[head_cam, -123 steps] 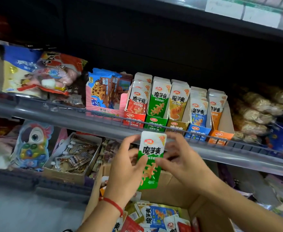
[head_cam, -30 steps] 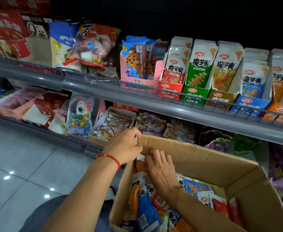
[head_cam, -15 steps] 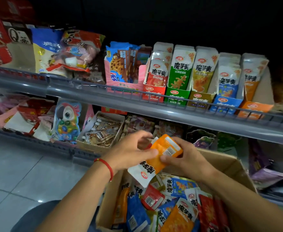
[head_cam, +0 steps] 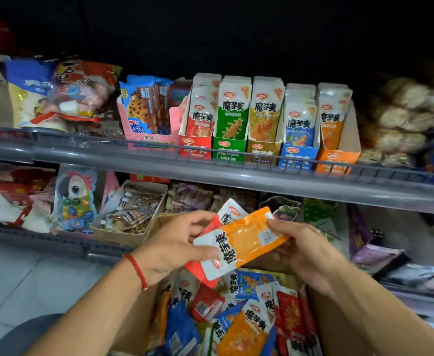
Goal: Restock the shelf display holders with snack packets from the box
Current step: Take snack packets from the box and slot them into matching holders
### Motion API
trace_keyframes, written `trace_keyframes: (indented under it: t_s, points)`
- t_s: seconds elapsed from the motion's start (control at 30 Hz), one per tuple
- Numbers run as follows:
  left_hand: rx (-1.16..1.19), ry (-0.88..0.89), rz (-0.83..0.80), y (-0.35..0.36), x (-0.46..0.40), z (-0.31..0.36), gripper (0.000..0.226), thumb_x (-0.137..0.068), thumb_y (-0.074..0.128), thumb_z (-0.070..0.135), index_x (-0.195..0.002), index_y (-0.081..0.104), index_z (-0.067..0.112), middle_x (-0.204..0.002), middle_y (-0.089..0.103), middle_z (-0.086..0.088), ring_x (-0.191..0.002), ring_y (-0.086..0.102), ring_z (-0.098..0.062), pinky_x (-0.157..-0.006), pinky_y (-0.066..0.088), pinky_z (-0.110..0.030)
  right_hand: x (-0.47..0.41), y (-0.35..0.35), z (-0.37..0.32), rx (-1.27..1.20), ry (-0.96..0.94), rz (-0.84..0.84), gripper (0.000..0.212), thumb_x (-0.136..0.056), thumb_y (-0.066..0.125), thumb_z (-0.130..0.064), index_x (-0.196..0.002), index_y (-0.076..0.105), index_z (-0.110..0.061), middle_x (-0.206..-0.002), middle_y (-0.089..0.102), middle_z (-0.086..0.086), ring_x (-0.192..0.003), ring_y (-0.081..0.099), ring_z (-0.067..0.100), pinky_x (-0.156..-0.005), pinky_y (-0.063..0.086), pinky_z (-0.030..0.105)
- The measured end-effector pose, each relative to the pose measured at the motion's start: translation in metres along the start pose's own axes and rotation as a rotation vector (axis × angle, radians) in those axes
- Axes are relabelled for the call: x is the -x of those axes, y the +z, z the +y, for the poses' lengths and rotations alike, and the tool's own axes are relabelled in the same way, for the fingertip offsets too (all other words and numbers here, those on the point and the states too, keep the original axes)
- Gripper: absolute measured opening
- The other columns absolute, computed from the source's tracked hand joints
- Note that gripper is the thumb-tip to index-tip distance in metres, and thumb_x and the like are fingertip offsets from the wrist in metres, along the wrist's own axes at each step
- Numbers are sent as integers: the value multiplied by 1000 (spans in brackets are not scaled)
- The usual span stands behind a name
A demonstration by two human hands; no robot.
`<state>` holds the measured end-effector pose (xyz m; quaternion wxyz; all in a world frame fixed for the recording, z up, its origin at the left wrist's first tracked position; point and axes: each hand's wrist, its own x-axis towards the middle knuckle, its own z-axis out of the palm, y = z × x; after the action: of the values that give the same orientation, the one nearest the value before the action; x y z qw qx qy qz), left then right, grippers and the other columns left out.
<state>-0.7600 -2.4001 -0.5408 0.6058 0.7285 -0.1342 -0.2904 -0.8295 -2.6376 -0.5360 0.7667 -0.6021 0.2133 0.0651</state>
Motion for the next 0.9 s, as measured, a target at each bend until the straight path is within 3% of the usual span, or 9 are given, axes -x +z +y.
trace_keyframes:
  t_s: [0.1, 0.2, 0.27, 0.33, 0.43, 0.53, 0.63, 0.77, 0.9]
  points:
    - [70, -21, 103, 3, -5, -2, 59, -79, 76, -11, -130, 60, 15, -108, 77, -13, -99, 74, -36, -86, 60, -54, -2, -10, 5, 211, -132, 24, 15, -97, 68, -25, -105, 72, -13, -105, 77, 9, -88, 71, 17, -83, 56, 36]
    - [155, -35, 144, 9, -9, -2, 62, -79, 75, -13, -132, 59, 15, -106, 77, -14, -94, 76, -32, -79, 63, -46, 1, -21, 10, 905, -630, 106, 53, -89, 73, -48, -136, 54, -33, -130, 58, -14, -119, 57, 3, -102, 49, 29]
    - [218, -52, 140, 16, -10, 0, 61, -79, 73, -15, -131, 59, 14, -104, 77, -17, -91, 76, -32, -72, 65, -40, 3, -21, 19, 1249, -894, -25, 69, -86, 67, -61, -146, 43, -38, -143, 45, -16, -135, 42, 5, -111, 38, 35]
    - [247, -76, 112, 23, -11, 2, 59, -80, 73, -13, -130, 59, 15, -105, 77, -19, -91, 76, -33, -69, 65, -39, 3, -16, 32, 1491, -1029, -22, 68, -86, 66, -61, -146, 44, -40, -145, 47, -16, -136, 43, 10, -111, 34, 44]
    - [299, -101, 91, 30, -13, 1, 63, -75, 77, -5, -132, 58, 14, -108, 75, -21, -93, 76, -35, -73, 65, -40, 1, -5, 37, 1634, -1164, 192, 41, -86, 79, -35, -125, 65, -35, -126, 66, -16, -123, 58, 17, -106, 33, 63]
    - [373, -67, 124, 28, -14, 0, 67, -69, 78, 3, -132, 58, 14, -110, 76, -17, -99, 75, -32, -80, 64, -39, 0, -10, 30, 1404, -1132, 233, 29, -88, 72, -13, -112, 74, -30, -108, 74, -14, -102, 67, 14, -97, 47, 47]
    - [216, 0, 254, 25, -15, -3, 63, -74, 81, 2, -131, 60, 16, -108, 78, -4, -99, 75, -20, -79, 63, -38, 3, -21, 19, 989, -714, 290, 23, -96, 69, -19, -116, 71, -28, -102, 76, -11, -84, 69, 1, -74, 59, 25]
    - [-98, 50, 342, 36, -16, -3, 40, -83, 79, 8, -115, 66, 28, -102, 78, 10, -93, 75, -8, -83, 63, -41, 9, -26, 3, 265, -357, 56, 25, -98, 65, -8, -121, 63, -16, -105, 79, 2, -95, 76, 17, -75, 61, 32]
    - [55, 64, 227, 52, -13, 1, 25, -90, 73, 20, -114, 68, 27, -110, 76, 5, -99, 72, -8, -84, 61, -35, 15, -18, 3, 132, -261, -55, 28, -94, 67, -5, -121, 64, -11, -109, 78, 9, -97, 76, 29, -76, 62, 41]
